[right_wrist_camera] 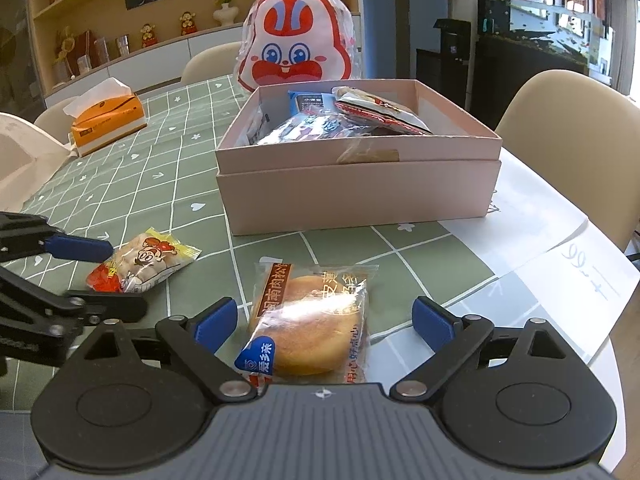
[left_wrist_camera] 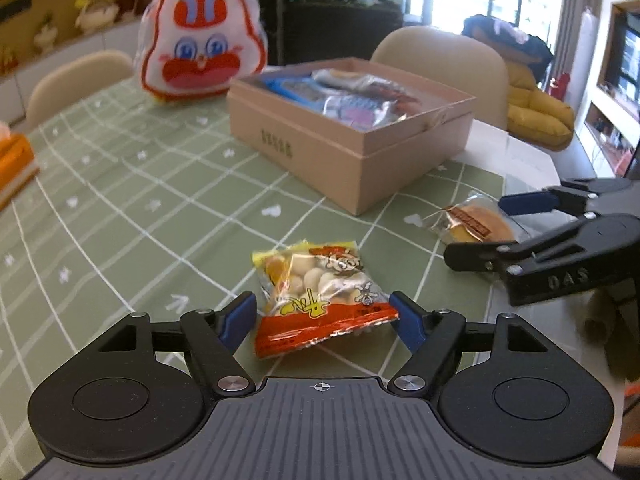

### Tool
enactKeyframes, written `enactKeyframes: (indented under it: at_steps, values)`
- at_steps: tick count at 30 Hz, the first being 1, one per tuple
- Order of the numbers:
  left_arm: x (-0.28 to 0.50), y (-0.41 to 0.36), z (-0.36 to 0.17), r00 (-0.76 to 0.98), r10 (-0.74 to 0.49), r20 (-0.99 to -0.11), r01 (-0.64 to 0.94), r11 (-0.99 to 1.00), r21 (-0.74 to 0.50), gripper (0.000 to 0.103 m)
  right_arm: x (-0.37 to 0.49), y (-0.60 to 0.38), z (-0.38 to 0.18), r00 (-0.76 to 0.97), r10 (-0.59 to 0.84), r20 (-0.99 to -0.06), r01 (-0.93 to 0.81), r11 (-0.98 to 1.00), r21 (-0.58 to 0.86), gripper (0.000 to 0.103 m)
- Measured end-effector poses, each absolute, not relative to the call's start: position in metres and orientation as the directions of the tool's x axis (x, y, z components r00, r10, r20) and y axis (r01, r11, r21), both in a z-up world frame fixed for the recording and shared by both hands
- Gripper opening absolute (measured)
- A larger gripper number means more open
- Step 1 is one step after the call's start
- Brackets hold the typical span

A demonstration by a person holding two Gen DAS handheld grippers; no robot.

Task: Organize snacks
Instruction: 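Grasp the round cake packet with the right tool while the left tool holds the peanut packet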

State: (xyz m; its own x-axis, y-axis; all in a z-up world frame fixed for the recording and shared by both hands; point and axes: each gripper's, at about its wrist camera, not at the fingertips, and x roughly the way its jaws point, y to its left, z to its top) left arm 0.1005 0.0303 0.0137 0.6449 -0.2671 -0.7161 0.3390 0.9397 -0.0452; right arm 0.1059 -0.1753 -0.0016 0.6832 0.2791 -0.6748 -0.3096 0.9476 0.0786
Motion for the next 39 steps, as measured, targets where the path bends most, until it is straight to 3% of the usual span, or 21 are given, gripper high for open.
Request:
enactKeyframes:
  at_steps: [6,12,20,26,29,39]
  values:
    - [0.111,0.033,0.013,0.653,-0.276,-0.705,0.297,0.950,-0.096,0.078,0.108,-0.167,-0.004,0.654,0.277,-0.704,-0.365,0.931,0.027,0.103]
    - [0.107,0.034,0.013,0.658,-0.282,-0.698,0.305,0.947,-0.095,0.072,0.108,-0.170,-0.002,0.632,0.299,-0.715,-0.400,0.916,0.029,0.103]
    - [0.074,0.036,0.015,0.635,-0.321,-0.703,0.333,0.935,-0.127,0.071,0.102,-0.176,-0.001,0.648,0.306,-0.698,-0.377,0.925,0.055,0.100]
    - [0.055,0.031,0.016,0.629,-0.325,-0.707,0.346,0.931,-0.120,0.071,0.099,-0.177,0.001,0.680,0.267,-0.682,-0.330,0.943,0.040,0.081]
    - [0.050,0.028,0.015,0.630,-0.317,-0.709,0.349,0.931,-0.106,0.071,0.092,-0.174,0.003,0.693,0.265,-0.670,-0.343,0.939,0.016,0.057]
    - [0.033,0.018,0.018,0.626,-0.310,-0.715,0.346,0.933,-0.102,0.069,0.067,-0.195,0.022,0.715,0.266,-0.647,-0.362,0.932,-0.017,0.055]
